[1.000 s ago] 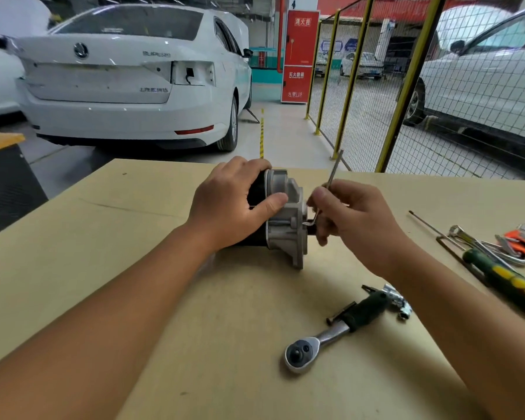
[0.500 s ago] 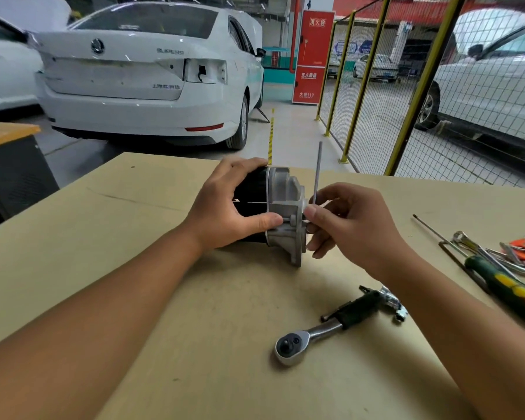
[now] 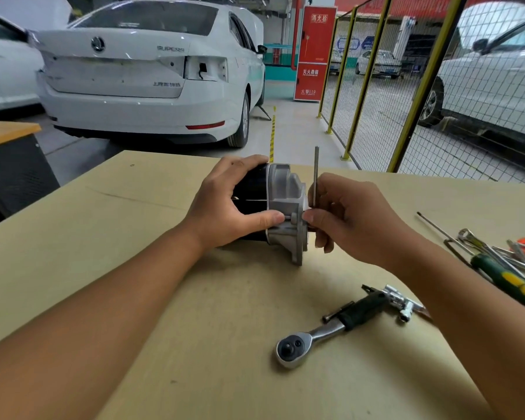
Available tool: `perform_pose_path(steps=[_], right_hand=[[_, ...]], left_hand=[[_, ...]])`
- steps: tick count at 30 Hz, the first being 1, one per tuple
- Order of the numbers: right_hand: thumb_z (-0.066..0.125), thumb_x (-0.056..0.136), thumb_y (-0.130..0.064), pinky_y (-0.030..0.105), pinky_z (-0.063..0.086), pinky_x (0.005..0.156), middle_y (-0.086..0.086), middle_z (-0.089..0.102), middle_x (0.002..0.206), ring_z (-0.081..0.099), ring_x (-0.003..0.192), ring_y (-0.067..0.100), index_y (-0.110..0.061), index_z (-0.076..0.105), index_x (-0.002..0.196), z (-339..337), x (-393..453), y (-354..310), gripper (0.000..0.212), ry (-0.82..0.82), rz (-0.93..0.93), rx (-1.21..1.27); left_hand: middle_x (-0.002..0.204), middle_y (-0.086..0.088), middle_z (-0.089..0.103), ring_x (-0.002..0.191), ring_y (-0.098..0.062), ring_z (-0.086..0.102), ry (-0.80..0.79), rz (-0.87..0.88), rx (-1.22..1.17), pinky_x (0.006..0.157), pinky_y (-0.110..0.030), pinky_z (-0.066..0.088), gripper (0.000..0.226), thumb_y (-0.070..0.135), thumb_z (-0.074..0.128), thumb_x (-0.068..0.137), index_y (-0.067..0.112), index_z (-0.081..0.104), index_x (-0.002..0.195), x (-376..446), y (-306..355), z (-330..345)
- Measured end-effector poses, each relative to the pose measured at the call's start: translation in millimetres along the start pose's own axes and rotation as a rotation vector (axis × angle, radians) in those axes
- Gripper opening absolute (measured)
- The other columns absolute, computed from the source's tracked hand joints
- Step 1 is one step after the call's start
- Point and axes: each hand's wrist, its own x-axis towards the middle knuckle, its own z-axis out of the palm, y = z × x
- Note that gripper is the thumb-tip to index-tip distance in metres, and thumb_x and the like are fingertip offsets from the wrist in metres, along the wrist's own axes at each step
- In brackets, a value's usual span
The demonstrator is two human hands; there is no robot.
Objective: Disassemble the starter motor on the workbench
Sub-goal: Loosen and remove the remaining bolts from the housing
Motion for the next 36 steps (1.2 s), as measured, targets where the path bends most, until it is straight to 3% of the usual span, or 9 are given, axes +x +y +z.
perform_pose_path(steps=[3,5,9,13,16,23,28,32,36], right_hand=[[0.067,0.092,-0.003,0.044,0.054,0.055,0.005,0.063,0.064,0.066,0.058,0.021,-0.007,0.055,0.081,-4.2,0.0,-3.1,0.017,-0.045,-0.189,-0.259],[0.069,0.09,-0.002,0.044,0.05,0.053,0.008,0.058,0.065,0.061,0.06,0.029,-0.005,0.054,0.078,-6.0,0.3,-5.6,0.02,-0.068,-0.297,-0.381],[0.077,0.084,-0.003,0.041,0.046,0.051,0.005,0.057,0.065,0.054,0.058,0.024,-0.006,0.059,0.073,-10.4,1.6,-10.7,0.022,-0.058,-0.362,-0.45],[0.075,0.087,-0.003,0.042,0.059,0.053,0.01,0.067,0.065,0.07,0.057,0.019,-0.001,0.065,0.081,-5.4,-0.4,-8.6,0.012,0.069,-0.066,-0.017],[0.071,0.088,0.005,0.046,0.061,0.052,0.021,0.066,0.067,0.072,0.057,0.033,0.0,0.063,0.095,2.0,-1.7,-11.0,0.011,0.12,0.163,0.336],[0.07,0.089,0.005,0.043,0.06,0.057,0.03,0.066,0.074,0.071,0.063,0.042,0.005,0.059,0.097,7.8,-3.4,-10.0,0.014,0.193,0.346,0.633],[0.073,0.087,0.004,0.041,0.06,0.052,0.018,0.068,0.067,0.072,0.058,0.036,-0.007,0.064,0.089,9.1,-3.5,-7.7,0.014,0.174,0.219,0.412],[0.077,0.088,-0.01,0.031,0.056,0.045,0.001,0.069,0.066,0.071,0.054,0.019,-0.017,0.065,0.08,9.5,-1.0,-5.1,0.016,0.155,0.161,0.131],[0.077,0.089,-0.014,0.031,0.055,0.041,-0.001,0.068,0.059,0.069,0.049,0.015,-0.015,0.064,0.078,8.7,-0.8,-5.7,0.016,0.143,0.123,0.021]], left_hand=[[0.126,0.006,0.057,0.117,-0.001,0.056,0.001,-0.002,-0.001,0.1,-0.013,0.042,0.09,0.062,0.084,0.065,0.027,0.057,0.143,0.0,0.8,0.0],[0.126,0.005,0.057,0.118,-0.001,0.056,0.0,0.0,-0.003,0.1,-0.012,0.042,0.089,0.062,0.084,0.065,0.026,0.057,0.143,-0.1,1.6,-0.4],[0.126,0.004,0.057,0.118,-0.004,0.057,-0.011,-0.005,-0.008,0.1,-0.016,0.045,0.089,0.061,0.085,0.066,0.028,0.056,0.143,-0.4,2.6,-1.0],[0.126,0.005,0.057,0.118,-0.004,0.057,-0.013,-0.007,-0.012,0.099,-0.017,0.046,0.088,0.062,0.084,0.067,0.03,0.055,0.143,-0.5,1.9,-1.5],[0.126,0.005,0.057,0.117,-0.002,0.056,-0.012,-0.006,-0.01,0.097,-0.016,0.046,0.086,0.063,0.082,0.069,0.03,0.054,0.144,-0.5,1.7,-2.0],[0.124,0.003,0.057,0.115,-0.004,0.058,0.006,0.001,-0.023,0.099,-0.021,0.048,0.083,0.059,0.081,0.07,0.027,0.057,0.142,-0.1,4.2,-2.1],[0.124,0.003,0.057,0.115,-0.008,0.058,0.003,-0.013,-0.02,0.098,-0.027,0.052,0.084,0.059,0.082,0.07,0.026,0.056,0.143,-0.9,5.7,-1.7],[0.124,0.002,0.057,0.115,-0.009,0.058,-0.002,-0.02,-0.027,0.099,-0.034,0.053,0.084,0.058,0.082,0.07,0.025,0.056,0.143,-0.6,6.5,-2.2],[0.125,0.002,0.057,0.116,-0.009,0.058,0.0,-0.026,-0.033,0.1,-0.035,0.053,0.085,0.059,0.082,0.07,0.024,0.057,0.143,-0.3,6.5,-2.6]])
